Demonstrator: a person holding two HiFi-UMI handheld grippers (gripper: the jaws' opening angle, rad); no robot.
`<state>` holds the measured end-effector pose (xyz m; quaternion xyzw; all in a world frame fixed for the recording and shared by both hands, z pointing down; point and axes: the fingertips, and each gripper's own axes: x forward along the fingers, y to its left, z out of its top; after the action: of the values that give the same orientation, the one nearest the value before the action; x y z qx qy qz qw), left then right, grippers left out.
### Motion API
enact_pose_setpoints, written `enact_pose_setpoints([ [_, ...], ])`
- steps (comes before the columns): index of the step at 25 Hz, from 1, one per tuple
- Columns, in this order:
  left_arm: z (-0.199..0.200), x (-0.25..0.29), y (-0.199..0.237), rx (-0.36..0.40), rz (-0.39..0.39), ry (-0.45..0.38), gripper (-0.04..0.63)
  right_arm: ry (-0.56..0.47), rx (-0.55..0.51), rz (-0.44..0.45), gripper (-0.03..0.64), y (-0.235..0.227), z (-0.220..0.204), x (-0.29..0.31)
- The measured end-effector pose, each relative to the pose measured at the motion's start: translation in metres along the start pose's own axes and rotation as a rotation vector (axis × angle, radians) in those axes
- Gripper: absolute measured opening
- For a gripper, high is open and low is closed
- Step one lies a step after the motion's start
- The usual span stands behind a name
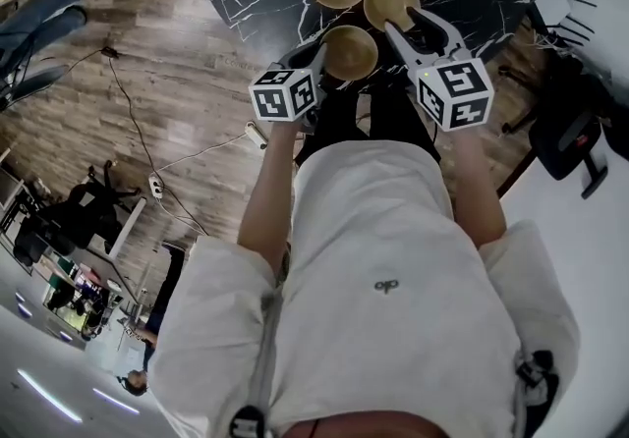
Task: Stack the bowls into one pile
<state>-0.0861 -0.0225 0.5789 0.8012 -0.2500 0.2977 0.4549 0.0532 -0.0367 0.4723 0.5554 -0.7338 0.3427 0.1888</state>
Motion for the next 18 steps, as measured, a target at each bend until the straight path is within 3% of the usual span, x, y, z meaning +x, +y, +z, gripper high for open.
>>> enact_pose_setpoints([
  [18,0.066,0.000,0.003,0.128,-0.106,0.012,0.025,-0.052,0.057,-0.141,0.169,0.011,0.012,-0.020],
])
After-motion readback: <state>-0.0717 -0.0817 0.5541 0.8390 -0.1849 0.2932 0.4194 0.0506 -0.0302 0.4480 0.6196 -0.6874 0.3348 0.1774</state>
